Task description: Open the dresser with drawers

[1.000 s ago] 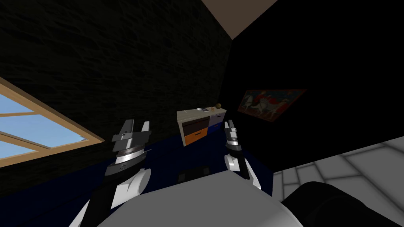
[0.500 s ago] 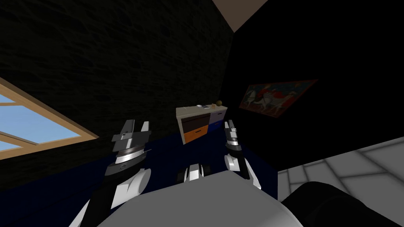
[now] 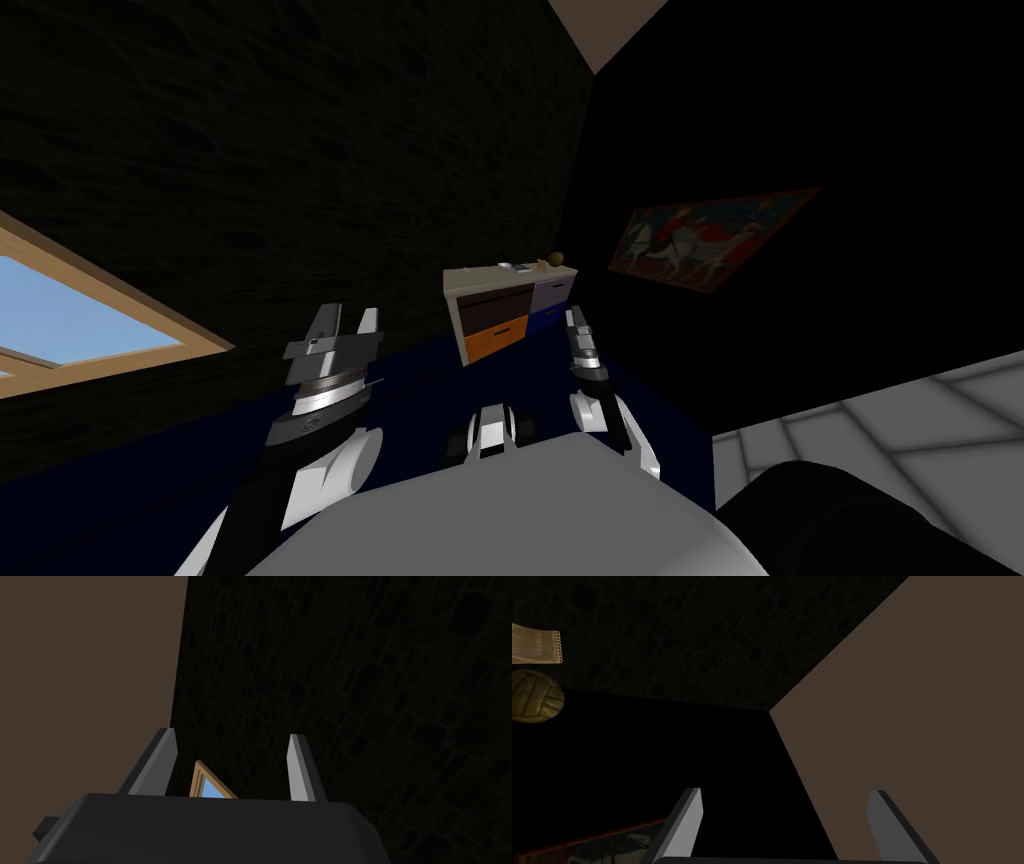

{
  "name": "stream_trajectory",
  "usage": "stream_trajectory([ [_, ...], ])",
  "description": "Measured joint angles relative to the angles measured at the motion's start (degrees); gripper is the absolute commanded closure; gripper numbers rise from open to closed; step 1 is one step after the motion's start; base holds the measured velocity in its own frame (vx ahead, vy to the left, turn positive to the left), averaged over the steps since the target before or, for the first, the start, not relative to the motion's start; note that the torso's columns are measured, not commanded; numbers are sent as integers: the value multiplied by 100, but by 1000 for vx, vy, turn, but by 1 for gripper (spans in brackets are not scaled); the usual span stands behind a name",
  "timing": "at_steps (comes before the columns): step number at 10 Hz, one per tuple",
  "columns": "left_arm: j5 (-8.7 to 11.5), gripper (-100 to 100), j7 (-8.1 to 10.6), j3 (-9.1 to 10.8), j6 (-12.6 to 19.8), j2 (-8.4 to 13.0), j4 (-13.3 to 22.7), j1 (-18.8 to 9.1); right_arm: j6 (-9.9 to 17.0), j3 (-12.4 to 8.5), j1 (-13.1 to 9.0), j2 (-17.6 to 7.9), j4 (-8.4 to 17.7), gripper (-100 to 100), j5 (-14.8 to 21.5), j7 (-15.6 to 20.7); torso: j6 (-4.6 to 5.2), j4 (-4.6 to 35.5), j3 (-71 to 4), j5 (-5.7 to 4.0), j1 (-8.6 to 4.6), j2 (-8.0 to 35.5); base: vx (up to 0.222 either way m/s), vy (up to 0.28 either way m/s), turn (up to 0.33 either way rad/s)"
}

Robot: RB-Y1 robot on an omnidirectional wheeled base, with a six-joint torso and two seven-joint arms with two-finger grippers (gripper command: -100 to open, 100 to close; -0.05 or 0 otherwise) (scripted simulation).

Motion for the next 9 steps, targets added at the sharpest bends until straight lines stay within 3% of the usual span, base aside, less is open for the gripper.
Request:
stream_trajectory([
  [9,0,0,0,0,0,0,0,0,-170,71,-293,-264,623,-100,403,1333,0,5,5,0,1,12,45,-11,-9],
])
